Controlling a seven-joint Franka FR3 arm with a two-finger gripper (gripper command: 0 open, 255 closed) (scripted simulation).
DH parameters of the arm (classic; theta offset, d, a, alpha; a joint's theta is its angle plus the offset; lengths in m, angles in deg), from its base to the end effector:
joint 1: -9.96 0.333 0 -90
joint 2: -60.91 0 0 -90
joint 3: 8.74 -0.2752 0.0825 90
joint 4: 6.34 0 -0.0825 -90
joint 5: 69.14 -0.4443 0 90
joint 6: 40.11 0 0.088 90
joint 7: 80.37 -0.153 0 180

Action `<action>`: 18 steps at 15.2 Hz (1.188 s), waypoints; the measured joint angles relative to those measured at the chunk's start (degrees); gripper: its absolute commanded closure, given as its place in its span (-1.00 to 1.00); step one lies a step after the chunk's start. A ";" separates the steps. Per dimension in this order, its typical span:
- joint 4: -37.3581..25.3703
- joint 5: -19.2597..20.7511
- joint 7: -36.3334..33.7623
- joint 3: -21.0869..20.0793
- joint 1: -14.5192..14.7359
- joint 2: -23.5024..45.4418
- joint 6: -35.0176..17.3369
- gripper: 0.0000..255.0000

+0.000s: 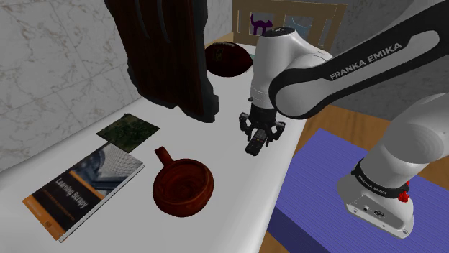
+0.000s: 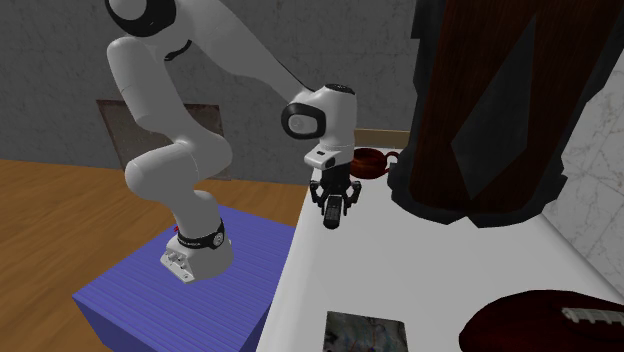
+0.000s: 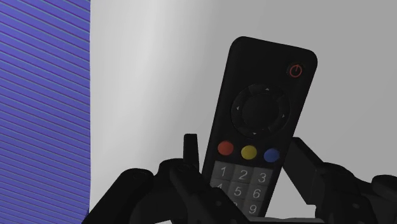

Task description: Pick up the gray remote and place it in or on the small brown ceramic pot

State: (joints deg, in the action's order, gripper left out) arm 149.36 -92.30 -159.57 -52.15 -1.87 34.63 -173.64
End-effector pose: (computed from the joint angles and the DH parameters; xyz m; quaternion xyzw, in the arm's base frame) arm 0.3940 0.1905 0.2041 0.8331 -0.5530 0.0087 0.0049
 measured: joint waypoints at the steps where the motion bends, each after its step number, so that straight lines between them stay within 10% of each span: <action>1: -0.10 -0.03 0.07 0.21 0.10 -0.34 0.51 1.00; 18: -7.14 1.29 0.93 6.38 1.70 -9.23 16.56 1.00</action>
State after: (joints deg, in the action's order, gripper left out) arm 142.22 -91.01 -158.64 -45.77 -0.17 25.40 -157.08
